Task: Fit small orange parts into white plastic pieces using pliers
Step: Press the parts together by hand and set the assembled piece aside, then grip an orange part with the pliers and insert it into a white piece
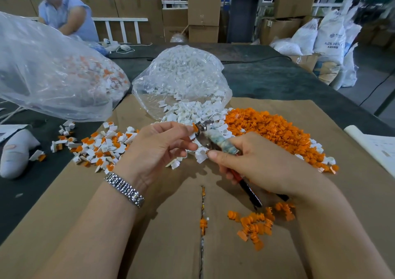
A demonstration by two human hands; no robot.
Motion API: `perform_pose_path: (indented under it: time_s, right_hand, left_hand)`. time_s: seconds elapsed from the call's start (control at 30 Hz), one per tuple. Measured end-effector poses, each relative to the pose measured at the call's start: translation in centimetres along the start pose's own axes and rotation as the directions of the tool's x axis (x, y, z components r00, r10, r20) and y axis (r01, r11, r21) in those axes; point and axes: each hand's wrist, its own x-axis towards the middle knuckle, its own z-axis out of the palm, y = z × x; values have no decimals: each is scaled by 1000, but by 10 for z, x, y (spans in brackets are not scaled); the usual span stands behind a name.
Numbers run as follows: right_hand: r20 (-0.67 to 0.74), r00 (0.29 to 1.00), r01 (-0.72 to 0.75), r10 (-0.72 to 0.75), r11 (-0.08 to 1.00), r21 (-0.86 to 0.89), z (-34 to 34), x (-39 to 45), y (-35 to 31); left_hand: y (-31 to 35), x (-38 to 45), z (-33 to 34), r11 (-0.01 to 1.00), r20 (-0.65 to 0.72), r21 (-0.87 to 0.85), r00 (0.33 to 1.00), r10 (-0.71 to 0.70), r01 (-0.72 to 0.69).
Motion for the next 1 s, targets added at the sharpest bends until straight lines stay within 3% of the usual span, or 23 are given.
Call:
perform_pose_path:
  time_s: [0.33,0.57,0.67,0.73,0.8,0.87,0.93,1.0]
  right_hand:
    - [-175,984,-36,8,986,-160,16,7,-7]
    - [-87,996,-30,26,999,-42,4,3,-3]
    - [-238,971,-27,13,998,-57,-8,3,7]
    - [-408,913,-72,-6,982,-176,-16,6,17]
    - [-482,876,-179,27,945,-272,-19,11,26]
    - [-478,872,-302,110,888,-347,-18,18,37]
    - [-476,865,-381,162,829,-410,-13,25,44]
    - [-483,858,-420,176,781,-462,-7,31,48]
  left_hand:
    - [-2,0,-2,998,-38,-63,999,-22,19]
    - [-3,4,-7,998,-2,-55,1000,5,-5]
    - [-3,4,-16,983,-174,173,980,95,-64]
    - [-3,5,-24,854,-301,515,918,259,-72]
    - [-4,6,-31,601,-329,799,829,451,-10]
    - [-4,8,-35,386,-326,916,759,563,107]
    - [-4,9,-36,332,-309,935,743,594,123]
    - [-6,9,-32,316,-211,948,779,590,17]
